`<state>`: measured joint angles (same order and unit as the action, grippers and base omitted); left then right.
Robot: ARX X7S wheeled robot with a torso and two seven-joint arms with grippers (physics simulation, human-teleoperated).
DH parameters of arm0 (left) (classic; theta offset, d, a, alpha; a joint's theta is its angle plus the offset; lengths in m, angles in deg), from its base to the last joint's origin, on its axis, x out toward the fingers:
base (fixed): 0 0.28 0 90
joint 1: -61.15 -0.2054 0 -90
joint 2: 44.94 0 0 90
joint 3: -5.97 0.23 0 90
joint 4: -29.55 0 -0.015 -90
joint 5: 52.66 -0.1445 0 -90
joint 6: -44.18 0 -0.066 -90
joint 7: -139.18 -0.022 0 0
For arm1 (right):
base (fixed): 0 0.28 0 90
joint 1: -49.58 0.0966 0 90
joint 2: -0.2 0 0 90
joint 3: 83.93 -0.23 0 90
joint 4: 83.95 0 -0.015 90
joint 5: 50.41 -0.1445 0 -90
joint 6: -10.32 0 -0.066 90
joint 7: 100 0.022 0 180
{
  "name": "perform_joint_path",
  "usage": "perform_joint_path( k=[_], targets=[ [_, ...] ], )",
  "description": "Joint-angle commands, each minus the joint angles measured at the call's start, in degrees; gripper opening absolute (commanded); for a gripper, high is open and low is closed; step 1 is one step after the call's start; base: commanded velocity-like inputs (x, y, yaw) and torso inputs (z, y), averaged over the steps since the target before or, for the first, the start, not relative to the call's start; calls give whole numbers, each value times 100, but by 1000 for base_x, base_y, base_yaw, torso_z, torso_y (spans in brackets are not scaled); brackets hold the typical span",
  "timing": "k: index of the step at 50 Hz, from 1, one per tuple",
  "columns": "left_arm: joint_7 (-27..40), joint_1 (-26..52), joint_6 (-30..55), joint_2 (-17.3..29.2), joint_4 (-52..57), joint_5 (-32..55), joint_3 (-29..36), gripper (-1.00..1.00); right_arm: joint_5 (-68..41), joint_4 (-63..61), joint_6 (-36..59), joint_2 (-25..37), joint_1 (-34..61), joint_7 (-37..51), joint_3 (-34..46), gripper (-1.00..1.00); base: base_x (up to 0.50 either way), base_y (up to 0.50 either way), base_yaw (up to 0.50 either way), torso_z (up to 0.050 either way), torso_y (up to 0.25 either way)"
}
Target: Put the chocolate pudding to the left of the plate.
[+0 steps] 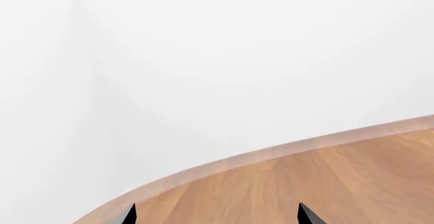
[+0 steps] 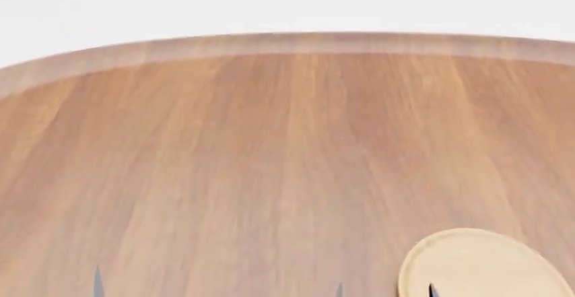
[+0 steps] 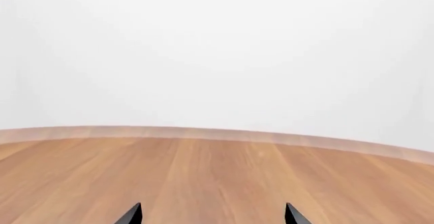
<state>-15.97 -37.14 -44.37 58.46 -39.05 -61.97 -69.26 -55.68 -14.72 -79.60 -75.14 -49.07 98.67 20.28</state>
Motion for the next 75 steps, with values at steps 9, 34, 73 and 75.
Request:
perform_joint_path(
  k=[9, 34, 73, 75],
  targets=[
    [36, 27, 16, 41, -20, 38, 59, 100, -37, 44, -14, 55, 35, 61, 73, 100, 325, 0, 0, 0, 0],
    [97, 52, 9, 92, -59, 84, 116, 100, 85, 136, -131, 45, 57, 331, 94, 100, 209, 0, 0, 0, 0],
    [160, 166, 93, 143, -158, 138, 204, 100, -674, -2169, 2978, 4471, 3248, -2770, -1111, 100, 0, 0, 0, 0, 0],
    [157, 186, 88, 140, -201, 152, 214, 100, -592, -1980, 2925, 4682, 3398, -3079, -879, 100, 0, 0, 0, 0, 0]
  ],
)
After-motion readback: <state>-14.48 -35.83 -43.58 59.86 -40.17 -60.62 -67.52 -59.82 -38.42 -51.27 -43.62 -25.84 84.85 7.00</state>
